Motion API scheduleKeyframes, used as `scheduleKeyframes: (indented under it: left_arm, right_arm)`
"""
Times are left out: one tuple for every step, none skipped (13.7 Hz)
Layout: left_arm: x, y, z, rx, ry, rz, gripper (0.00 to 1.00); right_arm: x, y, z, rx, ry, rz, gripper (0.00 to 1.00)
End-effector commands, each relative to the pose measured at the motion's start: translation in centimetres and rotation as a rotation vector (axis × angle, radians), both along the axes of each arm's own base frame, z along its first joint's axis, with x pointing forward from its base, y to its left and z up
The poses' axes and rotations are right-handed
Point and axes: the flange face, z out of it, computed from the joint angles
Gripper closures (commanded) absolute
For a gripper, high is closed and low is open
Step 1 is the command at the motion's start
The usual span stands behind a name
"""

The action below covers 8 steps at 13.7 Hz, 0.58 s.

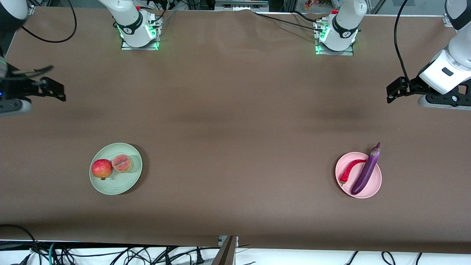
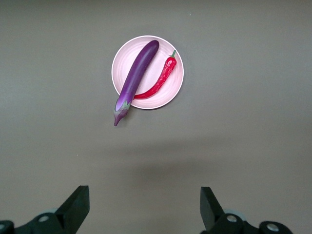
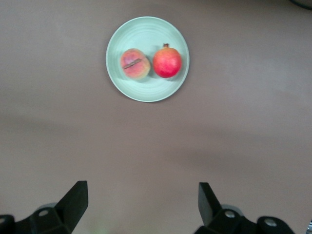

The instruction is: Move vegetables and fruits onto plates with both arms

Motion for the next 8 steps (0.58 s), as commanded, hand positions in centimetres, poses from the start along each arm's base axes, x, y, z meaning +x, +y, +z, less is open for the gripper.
scheduleKeyframes:
  left_arm:
    - [-0.4,0.0,0.3,0.013,0.005,-0.007,0.0]
    - [-0.4,0.0,0.3,0.013,0.005,-0.008,0.0]
    - [-0.4,0.0,0.3,0.013,0.005,-0.008,0.0]
    - [-0.4,0.0,0.3,0.013,0.005,-0.011,0.0]
    - [-0.4,0.0,0.3,0.013,0.005,-0.011,0.0]
    - [-0.4,0.0,0.3,0.013,0.006,-0.013,0.0]
    - [-0.4,0.0,0.3,0.013,0.006,-0.014,0.0]
    - [-0.3,0.0,0.2,0.012,0.007,-0.014,0.0]
  right_arm:
    - [-1.4,-1.1,-0.4,0.028,-0.001,-0.025,0.0]
    - [-2.3,-0.8,-0.2,0.029,0.022,-0.052,0.0]
    - [-2.7,0.0,-0.6,0.025,0.042,-0.107,0.0]
    - [-2.7,0.3,-0.6,0.023,0.045,-0.121,0.0]
    - [-2.7,0.4,-0.6,0.021,0.045,-0.125,0.0]
    - [-2.5,0.9,-0.9,0.019,0.047,-0.122,0.0]
    - [-2.3,1.1,-1.0,0.021,0.048,-0.106,0.0]
    - [-1.7,1.1,-1.4,0.023,0.048,-0.102,0.0]
